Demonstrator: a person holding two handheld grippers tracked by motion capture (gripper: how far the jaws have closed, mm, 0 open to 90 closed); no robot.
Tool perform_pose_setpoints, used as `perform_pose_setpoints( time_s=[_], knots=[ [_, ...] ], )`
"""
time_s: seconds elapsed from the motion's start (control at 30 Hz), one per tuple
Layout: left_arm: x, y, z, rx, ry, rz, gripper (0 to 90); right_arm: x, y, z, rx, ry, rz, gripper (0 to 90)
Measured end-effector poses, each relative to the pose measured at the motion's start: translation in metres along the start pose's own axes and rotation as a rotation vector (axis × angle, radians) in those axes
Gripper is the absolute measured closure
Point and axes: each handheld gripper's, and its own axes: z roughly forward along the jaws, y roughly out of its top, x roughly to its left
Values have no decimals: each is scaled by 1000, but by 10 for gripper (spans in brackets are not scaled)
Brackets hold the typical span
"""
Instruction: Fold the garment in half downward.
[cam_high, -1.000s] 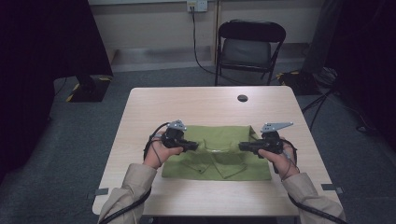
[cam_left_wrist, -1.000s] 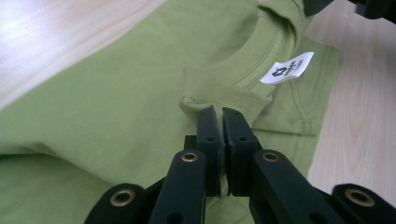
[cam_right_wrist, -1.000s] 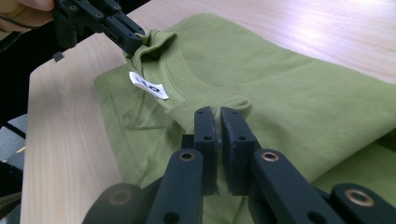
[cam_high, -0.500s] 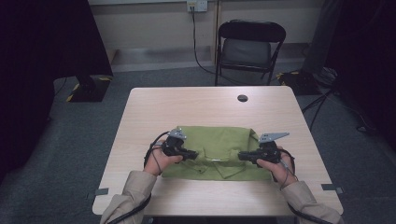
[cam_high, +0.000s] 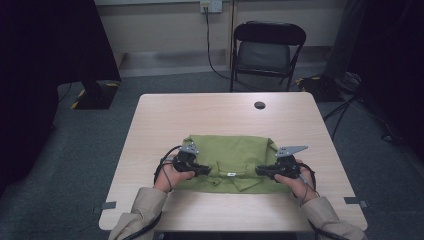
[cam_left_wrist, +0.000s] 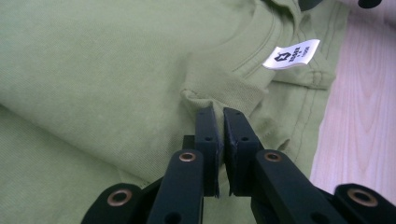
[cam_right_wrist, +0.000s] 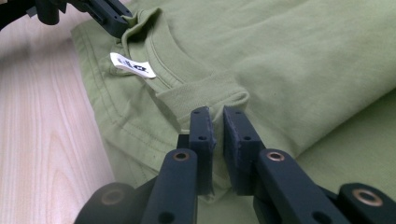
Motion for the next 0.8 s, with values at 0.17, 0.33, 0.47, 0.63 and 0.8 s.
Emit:
perform_pose_setpoints(
  time_s=[0.17,0.33,0.47,0.63,0.8],
  knots=[
    [-1,-3,0,-12,-2,-6,843,0,-4,0,2,-8,-11,797],
    [-1,-7,-1,-22,-3,2,826,-1,-8,1,3,-20,-19,761],
    [-2,-7,-2,-20,2,11,801,-1,-9,1,6,-23,-22,734],
    [-3,-9,-3,-18,-1,14,785,-2,-11,-1,2,-28,-25,683],
    [-2,-11,-4,-2,12,25,719,-3,-13,-3,10,-43,-26,598]
  ],
)
